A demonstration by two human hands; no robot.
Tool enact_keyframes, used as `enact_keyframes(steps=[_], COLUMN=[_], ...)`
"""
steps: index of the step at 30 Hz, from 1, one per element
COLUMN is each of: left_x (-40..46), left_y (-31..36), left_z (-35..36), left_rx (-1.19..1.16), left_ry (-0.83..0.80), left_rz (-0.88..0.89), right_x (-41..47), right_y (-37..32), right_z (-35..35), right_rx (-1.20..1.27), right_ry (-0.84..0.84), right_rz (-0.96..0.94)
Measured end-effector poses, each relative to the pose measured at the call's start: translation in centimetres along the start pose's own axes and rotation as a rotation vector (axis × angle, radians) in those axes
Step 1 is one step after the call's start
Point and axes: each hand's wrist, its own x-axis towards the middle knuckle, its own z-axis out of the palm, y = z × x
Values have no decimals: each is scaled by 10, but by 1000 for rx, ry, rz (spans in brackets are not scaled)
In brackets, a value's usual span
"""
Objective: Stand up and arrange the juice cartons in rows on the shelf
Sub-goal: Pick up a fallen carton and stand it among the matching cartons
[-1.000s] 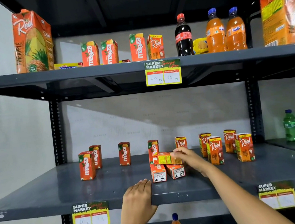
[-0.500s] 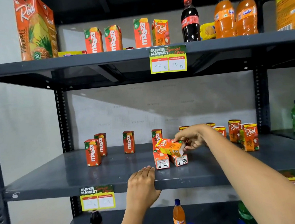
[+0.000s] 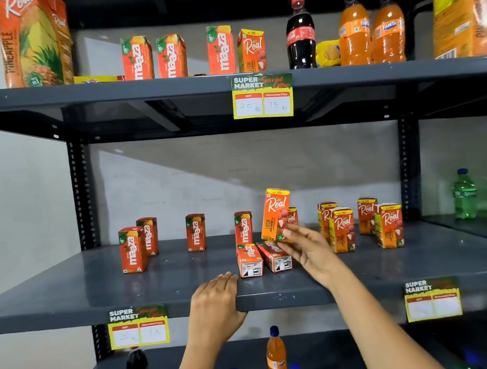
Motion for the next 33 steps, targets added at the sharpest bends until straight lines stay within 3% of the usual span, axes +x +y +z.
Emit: enact_keyframes(steps=[4,16,20,25,33], left_x=[0,0,0,0,0], left_y=[-1,2,2,3,2], left_z=[2,-1,-3,-4,-3], left_rx=[3,4,3,-18,-21], left_ry=[21,39,19,27,29], left_rz=[3,-7,-9,0,1], right_x=[0,8,23,34,44], right_y=[6,9,3,-5,-5], right_z=[-2,-8,-22,-33,-41], right_rx=[-24,-398,-535,-715,-1013], right_ry=[60,263,353,330,421], right_rz=[-75,-149,-51,150,190])
